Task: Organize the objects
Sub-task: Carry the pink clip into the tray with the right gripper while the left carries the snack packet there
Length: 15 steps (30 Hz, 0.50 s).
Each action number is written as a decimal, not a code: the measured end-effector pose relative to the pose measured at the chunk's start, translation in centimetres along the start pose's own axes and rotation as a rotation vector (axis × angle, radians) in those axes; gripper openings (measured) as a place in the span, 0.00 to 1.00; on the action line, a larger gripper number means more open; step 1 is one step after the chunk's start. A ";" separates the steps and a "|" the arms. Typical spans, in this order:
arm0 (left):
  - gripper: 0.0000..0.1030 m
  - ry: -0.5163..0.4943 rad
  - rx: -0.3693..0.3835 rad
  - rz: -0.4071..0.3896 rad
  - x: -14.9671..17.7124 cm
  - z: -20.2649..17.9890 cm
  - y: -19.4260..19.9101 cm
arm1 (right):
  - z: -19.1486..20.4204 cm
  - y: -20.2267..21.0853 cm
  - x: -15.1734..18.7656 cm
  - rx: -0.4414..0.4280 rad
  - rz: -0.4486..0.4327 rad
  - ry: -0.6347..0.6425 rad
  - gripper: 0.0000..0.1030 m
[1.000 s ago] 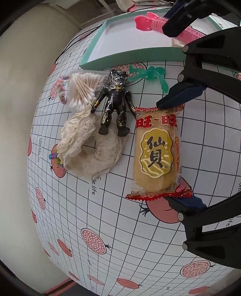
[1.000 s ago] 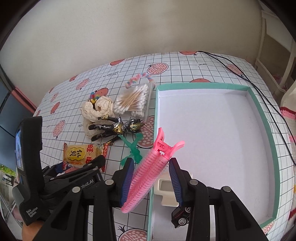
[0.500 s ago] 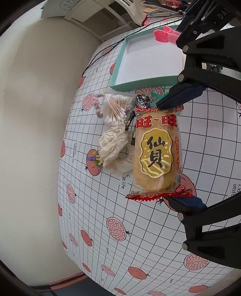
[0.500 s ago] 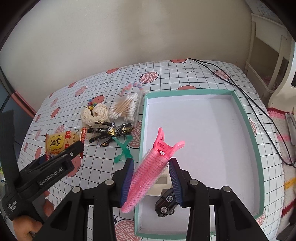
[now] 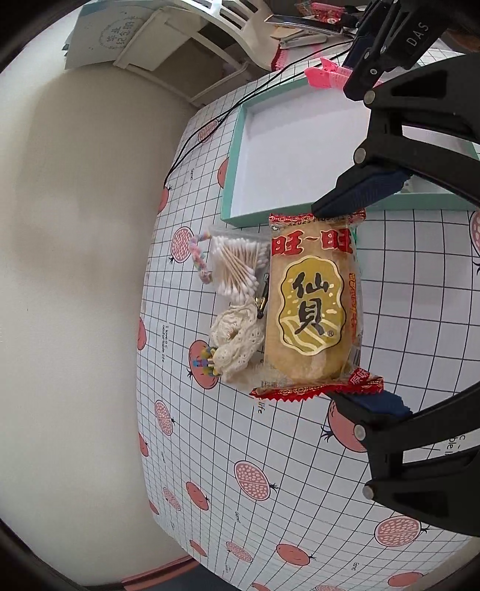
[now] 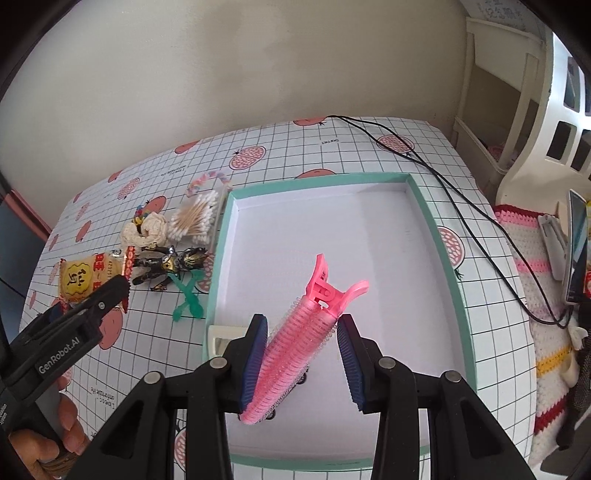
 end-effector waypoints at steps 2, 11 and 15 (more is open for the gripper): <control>0.81 -0.019 0.011 0.003 0.1 -1.0 0.0 | -1.1 0.0 0.1 0.016 0.005 -0.023 0.41; 0.81 -0.099 0.081 0.018 1.2 -6.0 -0.1 | -5.6 0.2 0.7 0.083 0.025 -0.074 0.41; 0.81 -0.142 0.100 0.028 1.9 -8.0 -0.2 | -6.9 0.2 1.1 0.092 0.037 -0.098 0.41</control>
Point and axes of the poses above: each gripper's, at about its wrist camera, not at the fingertips, and y roughly against the way its jaws point, z to its left, x to its underside, the point moved 8 cm from there along -y, roughly the way its jaws point, and after that the axes turned 6 degrees about z, right-handed, at the moved point
